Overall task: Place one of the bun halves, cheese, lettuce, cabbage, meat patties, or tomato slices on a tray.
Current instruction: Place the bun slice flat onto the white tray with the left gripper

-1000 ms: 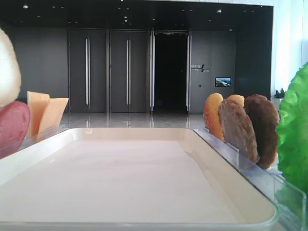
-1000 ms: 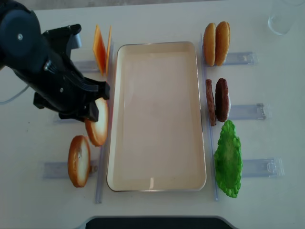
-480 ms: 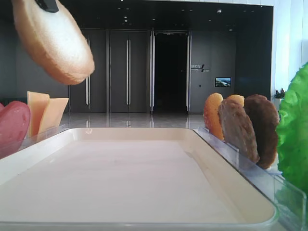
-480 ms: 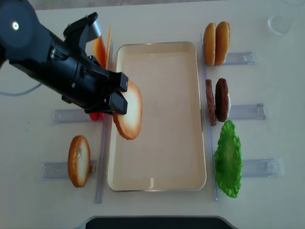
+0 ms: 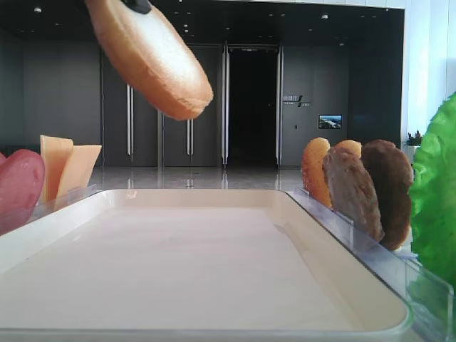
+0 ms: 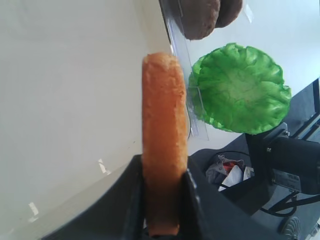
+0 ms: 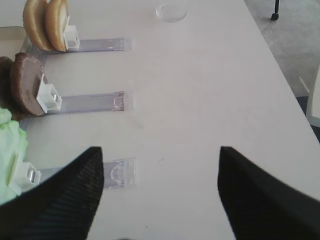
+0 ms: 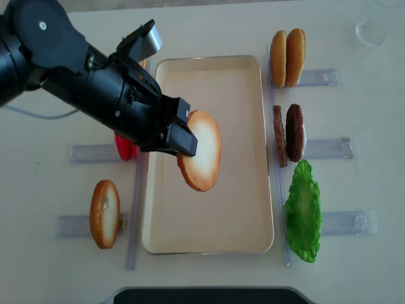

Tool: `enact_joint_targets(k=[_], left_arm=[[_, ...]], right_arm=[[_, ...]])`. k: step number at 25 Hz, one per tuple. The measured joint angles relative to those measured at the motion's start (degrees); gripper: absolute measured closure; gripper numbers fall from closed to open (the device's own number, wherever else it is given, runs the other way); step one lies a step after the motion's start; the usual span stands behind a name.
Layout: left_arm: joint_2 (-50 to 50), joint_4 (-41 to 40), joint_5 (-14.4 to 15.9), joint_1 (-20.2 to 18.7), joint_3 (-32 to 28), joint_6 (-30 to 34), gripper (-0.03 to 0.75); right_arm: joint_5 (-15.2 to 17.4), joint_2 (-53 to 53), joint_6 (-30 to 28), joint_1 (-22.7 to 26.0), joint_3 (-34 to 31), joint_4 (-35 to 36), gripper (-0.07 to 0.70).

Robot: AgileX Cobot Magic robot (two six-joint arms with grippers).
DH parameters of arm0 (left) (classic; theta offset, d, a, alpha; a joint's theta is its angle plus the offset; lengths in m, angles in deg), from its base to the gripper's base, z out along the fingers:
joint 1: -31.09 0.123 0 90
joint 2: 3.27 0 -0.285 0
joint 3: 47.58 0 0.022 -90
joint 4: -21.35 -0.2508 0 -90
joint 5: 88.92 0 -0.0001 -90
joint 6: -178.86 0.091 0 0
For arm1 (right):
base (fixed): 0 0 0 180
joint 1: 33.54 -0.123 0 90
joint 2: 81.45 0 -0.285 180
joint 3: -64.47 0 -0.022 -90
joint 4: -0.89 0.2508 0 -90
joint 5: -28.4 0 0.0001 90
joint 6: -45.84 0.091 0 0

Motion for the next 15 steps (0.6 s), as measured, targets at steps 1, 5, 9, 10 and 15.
enact_joint_targets(k=[1,5,9,10,15], left_arm=[[-0.14,0.26,-0.42,0.0,0.0,0.57,0.577],[-1.42,1.61,-0.78,0.0,0.0,2.33,0.577],[-3.93,6.53,-0.9,0.0,0.0,6.49,0.579],[-4.5,8.24,-0.95,0.0,0.0,7.89,0.579],[-8.18,12.23,-2.21,0.0,0.0,11.15,0.579]], right_arm=[[0.0,0.0,0.0,0.0,0.0,0.0,0.166],[0.0,0.0,0.0,0.0,0.0,0.0,0.166],[0.0,0.0,0.0,0.0,0.0,0.0,0.166],[0.0,0.0,0.0,0.0,0.0,0.0,0.166],[0.0,0.0,0.0,0.0,0.0,0.0,0.166]])
